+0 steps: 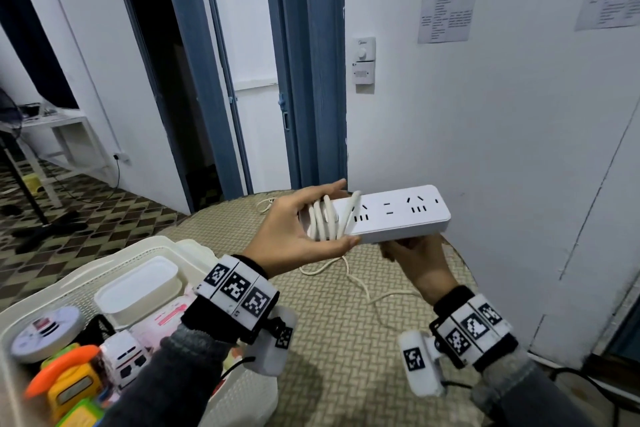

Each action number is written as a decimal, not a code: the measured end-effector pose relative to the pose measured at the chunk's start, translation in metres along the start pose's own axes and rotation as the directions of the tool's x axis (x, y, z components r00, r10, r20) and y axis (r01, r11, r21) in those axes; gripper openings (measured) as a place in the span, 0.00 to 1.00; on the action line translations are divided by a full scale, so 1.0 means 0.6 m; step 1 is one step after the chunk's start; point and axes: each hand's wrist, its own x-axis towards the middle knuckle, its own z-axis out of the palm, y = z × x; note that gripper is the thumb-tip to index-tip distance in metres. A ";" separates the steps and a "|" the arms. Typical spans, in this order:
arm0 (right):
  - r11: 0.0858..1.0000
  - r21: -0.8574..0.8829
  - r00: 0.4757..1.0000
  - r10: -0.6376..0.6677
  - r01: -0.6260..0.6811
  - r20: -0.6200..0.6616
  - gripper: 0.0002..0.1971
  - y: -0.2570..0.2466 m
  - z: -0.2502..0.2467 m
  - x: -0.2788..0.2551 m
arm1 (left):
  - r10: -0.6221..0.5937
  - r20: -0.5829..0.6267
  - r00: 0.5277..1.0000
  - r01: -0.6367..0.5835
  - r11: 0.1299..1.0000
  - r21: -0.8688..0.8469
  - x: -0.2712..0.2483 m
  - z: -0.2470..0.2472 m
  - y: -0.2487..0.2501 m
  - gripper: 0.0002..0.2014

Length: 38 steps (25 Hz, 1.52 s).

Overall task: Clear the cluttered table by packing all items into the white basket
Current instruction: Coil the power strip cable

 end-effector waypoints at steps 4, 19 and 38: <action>0.991 -0.110 0.954 -0.045 0.081 0.297 0.11 0.015 0.044 -0.047 | -0.003 -0.073 0.997 0.001 0.999 -0.039 -0.003 0.009 -0.012 0.34; 0.385 -0.552 0.664 -0.554 0.739 0.503 0.09 -0.082 -0.009 -0.045 | 0.129 -0.012 0.992 -0.117 0.933 0.341 0.007 0.008 -0.033 0.44; 0.585 -0.669 0.858 -0.488 0.458 0.161 0.29 -0.078 -0.043 0.006 | 0.091 -0.015 0.996 -0.083 0.960 0.268 0.021 0.043 0.014 0.32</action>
